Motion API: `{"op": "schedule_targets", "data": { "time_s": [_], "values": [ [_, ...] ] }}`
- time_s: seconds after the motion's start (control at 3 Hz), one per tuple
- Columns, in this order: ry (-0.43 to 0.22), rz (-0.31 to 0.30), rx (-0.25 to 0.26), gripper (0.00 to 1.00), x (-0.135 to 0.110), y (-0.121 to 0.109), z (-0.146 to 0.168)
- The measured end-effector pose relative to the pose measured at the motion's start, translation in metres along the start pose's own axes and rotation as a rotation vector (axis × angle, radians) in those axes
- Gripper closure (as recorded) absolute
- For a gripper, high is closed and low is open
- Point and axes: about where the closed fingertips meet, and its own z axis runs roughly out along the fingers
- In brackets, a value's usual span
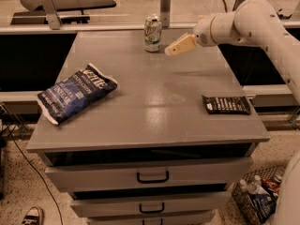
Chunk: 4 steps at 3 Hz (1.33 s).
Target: Move 7up can near rxbar chocolate
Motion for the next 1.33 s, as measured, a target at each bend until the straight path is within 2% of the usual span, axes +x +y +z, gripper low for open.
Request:
{"op": "schedule_targets", "data": {
  "time_s": [0.33,0.67,1.0,1.33],
  "values": [
    [-0.074,0.063,-0.006,0.00,-0.004,-0.006,0.028],
    [-0.128,0.106,-0.043,0.00,-0.013,-0.003,0.059],
    [-0.165,0.125,-0.087,0.00,-0.027,0.005,0.083],
    [-0.191,0.141,-0.131,0.05,-0.037,0.016,0.106]
  ]
}}
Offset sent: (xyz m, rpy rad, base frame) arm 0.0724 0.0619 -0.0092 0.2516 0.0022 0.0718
